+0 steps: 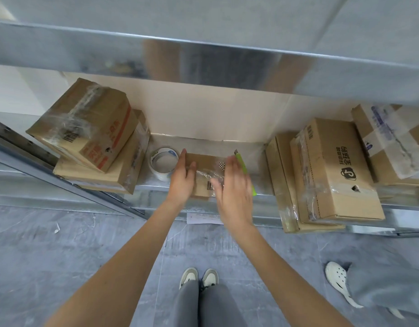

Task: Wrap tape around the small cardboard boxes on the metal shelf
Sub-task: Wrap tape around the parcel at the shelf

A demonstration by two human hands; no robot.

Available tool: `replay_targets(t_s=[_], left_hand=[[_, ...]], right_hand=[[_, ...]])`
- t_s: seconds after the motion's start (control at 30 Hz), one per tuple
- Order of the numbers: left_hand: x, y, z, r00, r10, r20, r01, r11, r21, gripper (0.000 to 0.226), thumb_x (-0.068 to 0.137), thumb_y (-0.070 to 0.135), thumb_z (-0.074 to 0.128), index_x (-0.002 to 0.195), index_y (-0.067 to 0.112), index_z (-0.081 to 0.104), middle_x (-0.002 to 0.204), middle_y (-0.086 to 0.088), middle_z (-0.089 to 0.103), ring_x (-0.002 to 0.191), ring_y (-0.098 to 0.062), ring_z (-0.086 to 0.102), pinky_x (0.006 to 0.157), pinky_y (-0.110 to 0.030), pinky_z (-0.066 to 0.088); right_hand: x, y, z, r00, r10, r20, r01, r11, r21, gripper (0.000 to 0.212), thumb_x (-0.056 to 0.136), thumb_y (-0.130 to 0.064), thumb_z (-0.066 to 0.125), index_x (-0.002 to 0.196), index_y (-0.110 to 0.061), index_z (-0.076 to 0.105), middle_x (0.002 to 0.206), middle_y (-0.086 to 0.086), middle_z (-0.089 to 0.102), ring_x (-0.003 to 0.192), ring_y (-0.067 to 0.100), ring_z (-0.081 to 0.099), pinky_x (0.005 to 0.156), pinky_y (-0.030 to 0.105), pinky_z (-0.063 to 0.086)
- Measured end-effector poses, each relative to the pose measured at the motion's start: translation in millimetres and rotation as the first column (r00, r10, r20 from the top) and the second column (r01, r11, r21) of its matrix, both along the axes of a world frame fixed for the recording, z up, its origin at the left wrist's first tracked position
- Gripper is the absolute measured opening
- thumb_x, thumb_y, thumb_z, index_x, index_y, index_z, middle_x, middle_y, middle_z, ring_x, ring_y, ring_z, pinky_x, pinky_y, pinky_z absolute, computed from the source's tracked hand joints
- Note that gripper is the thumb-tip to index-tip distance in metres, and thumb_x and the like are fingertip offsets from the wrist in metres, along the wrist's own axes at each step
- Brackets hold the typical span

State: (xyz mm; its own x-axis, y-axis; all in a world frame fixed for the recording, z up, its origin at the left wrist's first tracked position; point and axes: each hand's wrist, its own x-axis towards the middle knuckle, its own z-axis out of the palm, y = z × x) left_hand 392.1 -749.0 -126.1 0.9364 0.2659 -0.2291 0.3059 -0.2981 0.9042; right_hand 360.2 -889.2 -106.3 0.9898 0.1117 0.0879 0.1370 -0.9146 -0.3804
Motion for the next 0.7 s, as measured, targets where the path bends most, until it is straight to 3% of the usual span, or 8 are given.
replay_targets(t_s=[0.1,0.23,0.33,0.43,0.5,0.63,0.7], left_hand=[[-1,-1,-3,1.0,-0.005,0.022,0.005,1.0,0.022,0.052,0.105,0.019,0.041,0.153,0.007,0.025,0.157,-0.008,0.032,0.145,-0.019,0.03,0.104,-0.009,0.02],[2,1,-3,1.0,-0.019,0.006,0.019,0.999,0.051,0.049,0.104,0.019,0.042,0.15,0.007,0.03,0.15,-0.012,0.043,0.138,-0.024,0.04,0.106,-0.019,0.028],[4,1,-2,1.0,-0.016,-0.02,0.017,0.998,0.053,0.048,0.104,0.018,0.043,0.149,0.007,0.032,0.145,-0.014,0.049,0.132,-0.025,0.046,0.099,-0.015,0.032],[4,1,-2,1.0,-0.007,-0.023,0.008,0.999,0.044,0.047,0.103,0.016,0.044,0.148,0.007,0.033,0.14,-0.014,0.052,0.123,-0.021,0.05,0.086,-0.008,0.03],[4,1,-2,0.999,-0.007,-0.035,0.008,0.999,0.041,0.047,0.103,0.017,0.044,0.148,0.008,0.033,0.14,-0.014,0.052,0.122,-0.022,0.051,0.086,-0.01,0.031],[4,0,2,0.999,0.003,-0.054,-0.002,1.0,0.014,0.049,0.104,0.019,0.043,0.15,0.009,0.03,0.144,-0.014,0.049,0.13,-0.026,0.048,0.096,-0.016,0.033],[3,-1,5,0.998,0.012,-0.068,-0.014,0.999,-0.031,0.051,0.104,0.02,0.042,0.152,0.011,0.028,0.15,-0.012,0.044,0.135,-0.023,0.044,0.102,-0.018,0.031]], right_hand=[[-46,2,-16,0.979,0.192,-0.074,-0.201,0.971,-0.129,0.065,0.101,-0.051,0.016,0.155,-0.013,0.014,0.162,0.001,0.011,0.15,0.016,0.003,0.121,0.047,0.008],[-31,1,-16,0.976,0.189,-0.106,-0.207,0.958,-0.199,0.061,0.101,-0.045,0.011,0.154,-0.016,0.019,0.162,-0.003,0.013,0.149,0.01,0.001,0.12,0.045,-0.006],[-1,8,-9,0.982,0.14,-0.124,-0.161,0.971,-0.18,0.061,0.101,-0.044,0.008,0.154,-0.017,0.021,0.161,-0.004,0.016,0.149,0.007,0.004,0.119,0.046,-0.007],[30,17,-8,0.982,0.084,-0.168,-0.116,0.975,-0.189,0.058,0.103,-0.041,0.017,0.155,-0.016,0.013,0.163,-0.004,0.008,0.149,0.008,0.0,0.119,0.046,-0.005],[45,23,-7,0.977,0.056,-0.204,-0.099,0.973,-0.207,0.058,0.104,-0.039,0.019,0.155,-0.015,0.008,0.163,-0.003,0.004,0.149,0.01,-0.003,0.119,0.049,-0.004],[58,23,-4,0.968,0.084,-0.238,-0.111,0.989,-0.101,0.062,0.103,-0.041,0.023,0.155,-0.012,0.002,0.163,0.0,-0.003,0.149,0.013,-0.008,0.119,0.049,-0.003],[53,9,-2,0.953,0.138,-0.268,-0.096,0.982,0.163,0.076,0.099,-0.051,0.034,0.155,-0.016,-0.004,0.163,0.0,-0.011,0.148,0.014,-0.013,0.121,0.04,-0.004]])
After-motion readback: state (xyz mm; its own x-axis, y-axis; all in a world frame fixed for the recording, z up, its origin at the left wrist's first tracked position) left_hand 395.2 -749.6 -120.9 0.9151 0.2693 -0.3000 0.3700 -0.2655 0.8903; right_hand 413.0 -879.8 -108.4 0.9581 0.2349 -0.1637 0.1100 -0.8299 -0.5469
